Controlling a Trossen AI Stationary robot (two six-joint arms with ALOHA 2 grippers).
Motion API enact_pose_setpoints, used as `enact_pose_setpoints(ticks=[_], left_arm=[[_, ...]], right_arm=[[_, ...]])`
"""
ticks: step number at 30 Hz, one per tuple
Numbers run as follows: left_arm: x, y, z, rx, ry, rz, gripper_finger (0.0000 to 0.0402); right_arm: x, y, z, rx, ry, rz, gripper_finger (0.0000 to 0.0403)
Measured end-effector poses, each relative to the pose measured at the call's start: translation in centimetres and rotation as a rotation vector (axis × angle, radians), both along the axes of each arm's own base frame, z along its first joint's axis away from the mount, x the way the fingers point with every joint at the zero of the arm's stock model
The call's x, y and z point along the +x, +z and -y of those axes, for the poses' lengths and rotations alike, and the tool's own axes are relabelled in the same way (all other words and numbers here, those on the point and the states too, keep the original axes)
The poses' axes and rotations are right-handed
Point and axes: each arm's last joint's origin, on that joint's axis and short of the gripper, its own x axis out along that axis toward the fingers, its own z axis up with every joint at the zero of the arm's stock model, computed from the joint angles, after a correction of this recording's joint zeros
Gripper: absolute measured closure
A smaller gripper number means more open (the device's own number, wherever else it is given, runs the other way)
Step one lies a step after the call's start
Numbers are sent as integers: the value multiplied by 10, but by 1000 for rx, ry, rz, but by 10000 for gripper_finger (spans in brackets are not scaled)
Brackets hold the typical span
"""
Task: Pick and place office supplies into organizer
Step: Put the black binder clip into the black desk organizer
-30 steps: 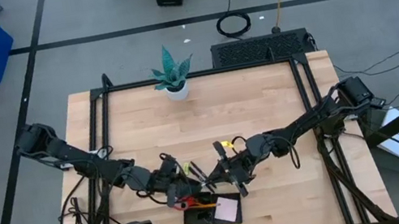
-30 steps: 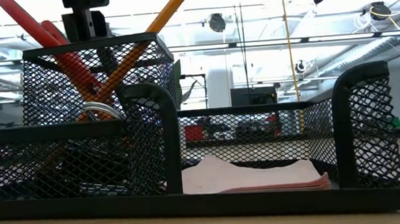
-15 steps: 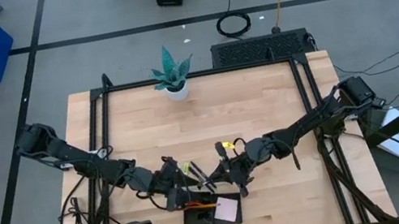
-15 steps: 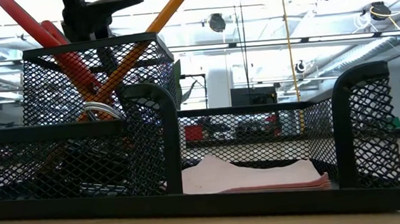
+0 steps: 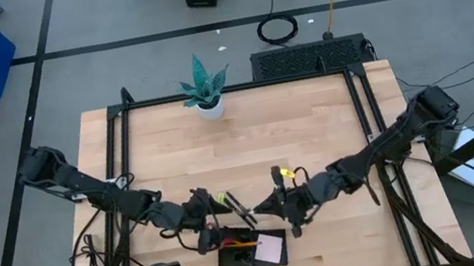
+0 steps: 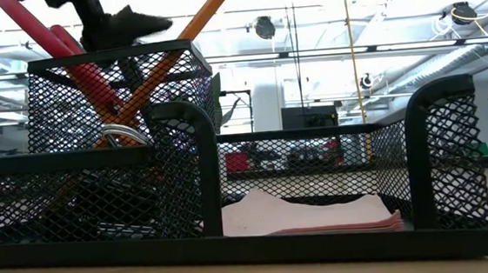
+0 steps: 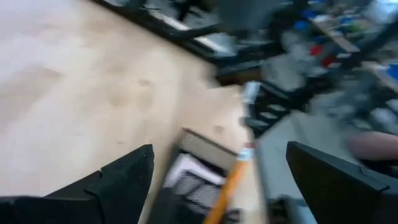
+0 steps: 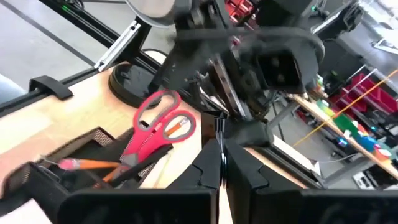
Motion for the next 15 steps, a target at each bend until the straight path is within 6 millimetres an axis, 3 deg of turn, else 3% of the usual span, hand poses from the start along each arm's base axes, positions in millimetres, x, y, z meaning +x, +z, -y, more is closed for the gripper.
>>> enact_pose_setpoints(ticks=[4, 9, 15], left_arm=[[-6, -2, -7, 99, 96, -52, 30], [-18, 19, -14, 192, 103, 46, 31], [-49, 44, -27, 363, 101, 144, 29]], right_arm=[[-5, -2, -13, 66, -51, -3, 402], [-5, 12, -24, 168, -58, 16, 402], [6, 28, -45, 210, -79, -24, 403]])
